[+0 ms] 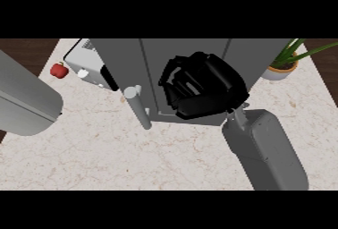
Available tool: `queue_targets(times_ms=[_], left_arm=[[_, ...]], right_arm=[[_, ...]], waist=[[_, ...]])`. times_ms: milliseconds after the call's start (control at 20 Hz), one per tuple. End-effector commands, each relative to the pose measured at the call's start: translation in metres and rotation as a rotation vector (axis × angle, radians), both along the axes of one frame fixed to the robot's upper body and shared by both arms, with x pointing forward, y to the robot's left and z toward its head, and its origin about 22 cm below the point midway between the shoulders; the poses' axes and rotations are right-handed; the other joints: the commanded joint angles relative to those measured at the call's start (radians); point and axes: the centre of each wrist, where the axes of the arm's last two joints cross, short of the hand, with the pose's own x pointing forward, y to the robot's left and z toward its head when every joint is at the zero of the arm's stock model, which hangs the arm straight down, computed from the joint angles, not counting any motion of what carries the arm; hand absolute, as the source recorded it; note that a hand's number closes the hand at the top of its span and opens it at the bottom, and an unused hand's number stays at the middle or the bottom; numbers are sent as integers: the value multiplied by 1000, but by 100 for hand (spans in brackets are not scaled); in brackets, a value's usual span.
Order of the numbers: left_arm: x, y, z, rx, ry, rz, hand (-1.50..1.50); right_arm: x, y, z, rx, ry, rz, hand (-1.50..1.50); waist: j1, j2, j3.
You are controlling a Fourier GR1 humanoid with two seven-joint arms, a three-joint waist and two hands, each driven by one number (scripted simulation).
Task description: Pick up the bottled water, place it into the cabinet and close the cabinet
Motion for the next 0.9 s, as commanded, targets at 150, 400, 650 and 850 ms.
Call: queue_targets(times_ms=[150, 400, 650, 850], left_arm=[[-2, 12, -8, -13, 0, 5, -150], [-2, 15, 1, 4, 2, -21, -150], [-7, 6, 9, -19, 4, -63, -150], [-6, 15, 1, -12, 25, -55, -150]], right_arm=[[35, 1, -14, -41, -10, 24, 150], [57, 9, 6, -45, 4, 28, 150], [53, 25, 9, -16, 45, 79, 150], [48, 28, 2, -15, 23, 109, 150]], waist=[[-7, 7, 0], [14, 13, 0], [27, 12, 0], [18, 10, 0]])
